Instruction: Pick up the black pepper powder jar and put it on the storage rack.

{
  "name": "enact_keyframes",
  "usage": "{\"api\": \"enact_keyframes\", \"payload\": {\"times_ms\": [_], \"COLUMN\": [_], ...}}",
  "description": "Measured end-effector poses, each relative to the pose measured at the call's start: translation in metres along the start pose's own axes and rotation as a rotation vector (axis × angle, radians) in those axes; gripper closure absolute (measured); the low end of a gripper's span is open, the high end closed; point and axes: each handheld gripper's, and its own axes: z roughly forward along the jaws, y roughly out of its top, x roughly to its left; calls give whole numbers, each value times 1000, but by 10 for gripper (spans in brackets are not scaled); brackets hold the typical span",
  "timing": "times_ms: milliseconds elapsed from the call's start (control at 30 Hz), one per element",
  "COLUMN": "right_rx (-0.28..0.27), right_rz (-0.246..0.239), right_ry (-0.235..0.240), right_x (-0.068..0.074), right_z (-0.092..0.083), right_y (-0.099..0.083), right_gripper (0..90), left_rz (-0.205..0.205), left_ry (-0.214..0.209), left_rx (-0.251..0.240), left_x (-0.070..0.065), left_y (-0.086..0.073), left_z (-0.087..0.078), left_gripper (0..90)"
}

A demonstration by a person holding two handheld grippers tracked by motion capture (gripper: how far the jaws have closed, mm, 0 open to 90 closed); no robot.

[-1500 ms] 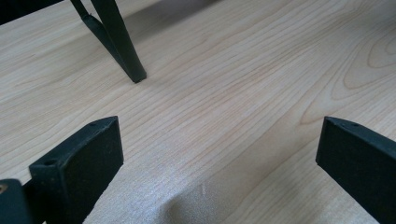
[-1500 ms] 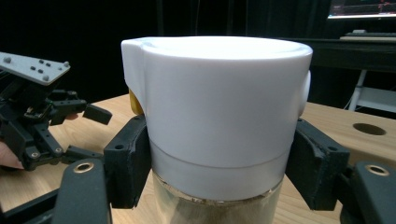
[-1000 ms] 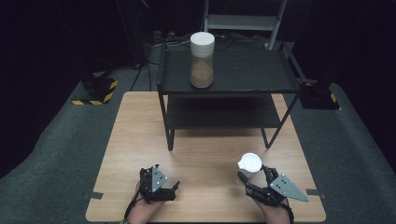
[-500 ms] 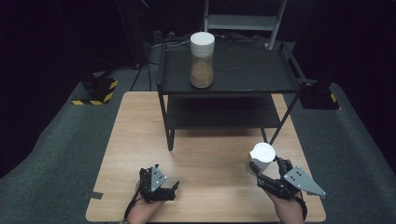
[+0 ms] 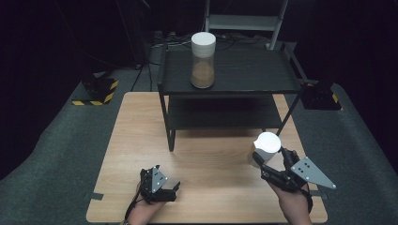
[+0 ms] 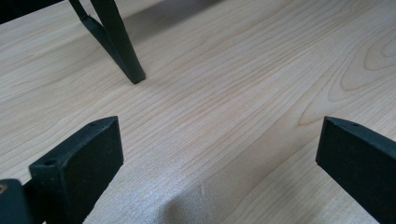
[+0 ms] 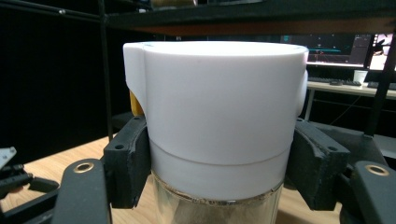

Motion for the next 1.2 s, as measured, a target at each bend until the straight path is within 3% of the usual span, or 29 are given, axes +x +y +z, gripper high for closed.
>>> {"api": "enact_keyframes", "payload": {"times_ms": [867, 1200], "right_rx": [-53, -66], "right_rz": [-11, -5], "right_ry": [-6, -18], "right_x": [0, -4], "right_z": [12, 20], "right_y": [38, 61], "right_gripper": [297, 297], "left_rz": [-4, -1], "left_ry": [-14, -18], "left_rx": [-6, -7], "left_x": [3, 3], "left_y": [-1, -1], "left_z": [0, 0], "left_gripper": [9, 9]}}
